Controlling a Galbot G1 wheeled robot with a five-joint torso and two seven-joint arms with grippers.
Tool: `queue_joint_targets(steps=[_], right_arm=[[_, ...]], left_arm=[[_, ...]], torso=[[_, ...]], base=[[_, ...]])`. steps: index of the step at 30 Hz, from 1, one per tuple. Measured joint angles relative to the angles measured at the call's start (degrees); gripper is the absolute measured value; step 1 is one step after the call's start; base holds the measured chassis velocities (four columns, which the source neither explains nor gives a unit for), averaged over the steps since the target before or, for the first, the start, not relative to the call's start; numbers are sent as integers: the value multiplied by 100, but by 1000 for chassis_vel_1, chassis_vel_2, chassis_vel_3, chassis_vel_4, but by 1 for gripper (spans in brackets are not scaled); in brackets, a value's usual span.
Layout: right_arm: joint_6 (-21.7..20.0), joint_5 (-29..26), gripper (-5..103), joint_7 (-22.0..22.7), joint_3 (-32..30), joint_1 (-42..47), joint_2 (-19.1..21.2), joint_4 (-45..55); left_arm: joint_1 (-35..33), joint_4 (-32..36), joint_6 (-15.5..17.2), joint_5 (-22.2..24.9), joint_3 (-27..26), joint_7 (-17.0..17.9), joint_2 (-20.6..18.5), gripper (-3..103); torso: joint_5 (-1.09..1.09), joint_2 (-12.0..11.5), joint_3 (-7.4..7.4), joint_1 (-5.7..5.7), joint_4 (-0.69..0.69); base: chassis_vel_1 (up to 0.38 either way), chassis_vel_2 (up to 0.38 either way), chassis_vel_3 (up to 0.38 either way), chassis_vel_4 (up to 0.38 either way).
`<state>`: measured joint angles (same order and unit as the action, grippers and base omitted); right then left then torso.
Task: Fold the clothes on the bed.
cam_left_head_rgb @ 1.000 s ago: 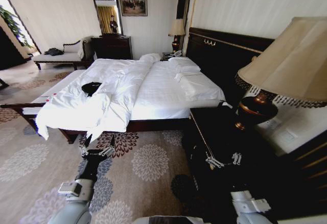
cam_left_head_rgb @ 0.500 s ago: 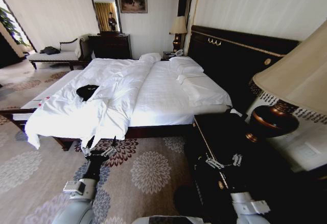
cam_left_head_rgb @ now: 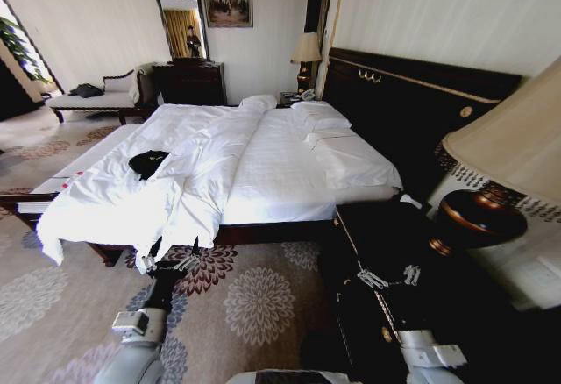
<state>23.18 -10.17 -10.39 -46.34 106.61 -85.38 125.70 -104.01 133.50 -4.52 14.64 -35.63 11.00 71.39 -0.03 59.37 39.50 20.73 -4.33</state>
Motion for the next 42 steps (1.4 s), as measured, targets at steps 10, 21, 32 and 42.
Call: queue_joint_targets(steps=[10,21,32,42], right_arm=[[-142,-23,100,240,86,-158,213,-34],[-274,-445,100,631,145,-476,879,-347],[-346,-678,100,746,235,-772,1241,-604],[-403,-784,100,751,361,-1067,1345,-842]], left_arm=[[-14,99,129,101,-204,135,155,100],[-681,438,-123,447,-357,142,559,100],[-753,471,-115,-188,-372,147,1058,100],[-858,666,-92,-117,-381,-187,1025,100]], torso=[[0,1,-1,-1,1],[2,0,-1,-1,1],[1,0,-1,-1,-1],[0,-1,0,0,0]], base=[[-120,99,119,-116],[-135,134,140,-132],[-115,109,99,-107],[-144,131,149,-129]])
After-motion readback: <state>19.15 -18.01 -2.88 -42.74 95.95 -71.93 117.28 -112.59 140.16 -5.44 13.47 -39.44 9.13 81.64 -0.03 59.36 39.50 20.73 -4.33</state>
